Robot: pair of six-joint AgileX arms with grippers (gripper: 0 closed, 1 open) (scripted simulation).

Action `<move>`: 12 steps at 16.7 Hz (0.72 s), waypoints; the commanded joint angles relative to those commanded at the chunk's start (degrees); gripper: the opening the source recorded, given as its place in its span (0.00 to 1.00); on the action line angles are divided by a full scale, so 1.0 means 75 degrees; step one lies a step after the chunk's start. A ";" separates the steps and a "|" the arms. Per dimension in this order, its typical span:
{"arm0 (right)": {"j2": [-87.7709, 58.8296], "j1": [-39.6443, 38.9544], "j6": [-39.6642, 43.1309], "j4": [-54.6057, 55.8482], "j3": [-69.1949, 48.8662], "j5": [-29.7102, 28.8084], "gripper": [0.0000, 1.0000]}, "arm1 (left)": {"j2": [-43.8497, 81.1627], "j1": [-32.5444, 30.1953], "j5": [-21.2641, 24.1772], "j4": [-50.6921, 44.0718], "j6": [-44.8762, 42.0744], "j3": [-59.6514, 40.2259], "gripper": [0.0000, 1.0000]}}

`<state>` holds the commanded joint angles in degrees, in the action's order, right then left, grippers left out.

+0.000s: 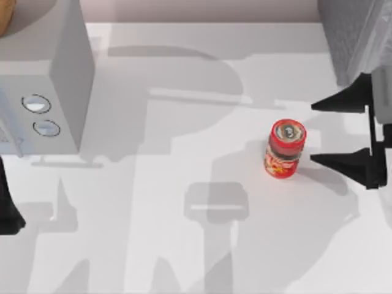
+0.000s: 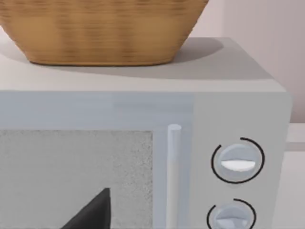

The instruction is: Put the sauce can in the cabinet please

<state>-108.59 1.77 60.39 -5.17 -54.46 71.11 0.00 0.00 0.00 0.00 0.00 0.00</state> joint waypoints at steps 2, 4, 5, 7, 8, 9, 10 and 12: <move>-0.1310 0.0029 0.0676 -0.0069 -0.0646 0.0955 1.00 | 0.0000 0.0000 0.0000 0.0000 0.0000 0.0000 1.00; -0.2430 0.0060 0.1249 -0.0130 -0.1195 0.1787 1.00 | 0.0000 0.0000 0.0000 0.0000 0.0000 0.0000 1.00; -0.2914 0.0075 0.1495 -0.0156 -0.1432 0.2151 1.00 | 0.0000 0.0000 0.0000 0.0000 0.0000 0.0000 1.00; -0.3710 0.0103 0.1896 -0.0202 -0.1820 0.2757 1.00 | 0.0000 0.0000 0.0000 0.0000 0.0000 0.0000 1.00; -0.3993 0.0115 0.2037 -0.0218 -0.1957 0.2976 1.00 | 0.0000 0.0000 0.0000 0.0000 0.0000 0.0000 1.00; -0.4202 0.0123 0.2140 -0.0231 -0.2058 0.3140 1.00 | 0.0000 0.0000 0.0000 0.0000 0.0000 0.0000 1.00; -0.4335 0.0129 0.2206 -0.0239 -0.2122 0.3245 1.00 | 0.0000 0.0000 0.0000 0.0000 0.0000 0.0000 1.00; -0.4395 0.0132 0.2235 -0.0243 -0.2151 0.3292 1.00 | 0.0000 0.0000 0.0000 0.0000 0.0000 0.0000 1.00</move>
<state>-141.55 2.76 77.15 -6.99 -70.59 95.80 0.00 0.00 0.00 0.00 0.00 0.00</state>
